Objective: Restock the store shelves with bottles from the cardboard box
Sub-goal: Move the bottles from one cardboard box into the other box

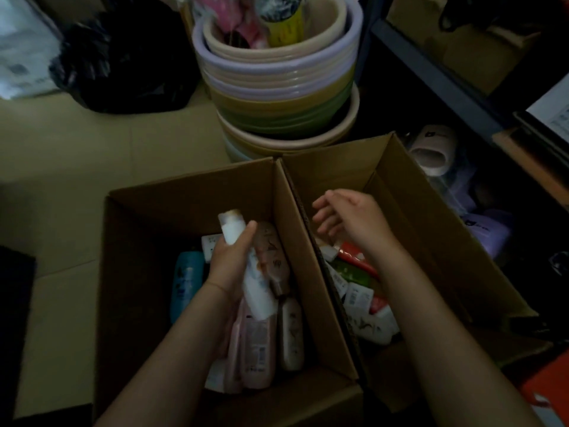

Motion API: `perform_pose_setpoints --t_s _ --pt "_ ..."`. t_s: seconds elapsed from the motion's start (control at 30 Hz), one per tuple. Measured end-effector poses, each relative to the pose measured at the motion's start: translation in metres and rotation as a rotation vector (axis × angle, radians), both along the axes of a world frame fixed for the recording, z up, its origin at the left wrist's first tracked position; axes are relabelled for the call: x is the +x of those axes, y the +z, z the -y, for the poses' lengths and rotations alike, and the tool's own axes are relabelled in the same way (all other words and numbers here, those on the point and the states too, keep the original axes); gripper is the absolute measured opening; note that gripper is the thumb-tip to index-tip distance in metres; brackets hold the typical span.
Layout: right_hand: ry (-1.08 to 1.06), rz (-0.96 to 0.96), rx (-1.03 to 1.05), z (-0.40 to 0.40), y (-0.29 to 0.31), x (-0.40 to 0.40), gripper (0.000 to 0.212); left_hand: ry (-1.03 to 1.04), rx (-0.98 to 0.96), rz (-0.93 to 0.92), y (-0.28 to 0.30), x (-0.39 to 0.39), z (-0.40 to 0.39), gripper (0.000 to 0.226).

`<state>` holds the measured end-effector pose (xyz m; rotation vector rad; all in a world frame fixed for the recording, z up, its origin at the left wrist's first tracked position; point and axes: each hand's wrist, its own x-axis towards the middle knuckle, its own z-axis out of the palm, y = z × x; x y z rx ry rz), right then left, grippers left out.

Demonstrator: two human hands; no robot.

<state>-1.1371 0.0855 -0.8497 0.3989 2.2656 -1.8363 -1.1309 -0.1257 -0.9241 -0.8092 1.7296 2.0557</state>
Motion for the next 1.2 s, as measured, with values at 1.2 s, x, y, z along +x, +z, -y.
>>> perform_pose_setpoints --t_s 1.2 --pt "0.015 0.442 0.282 -0.072 -0.142 -0.023 0.046 -0.329 -0.019 -0.182 -0.008 -0.024 -0.079 0.072"
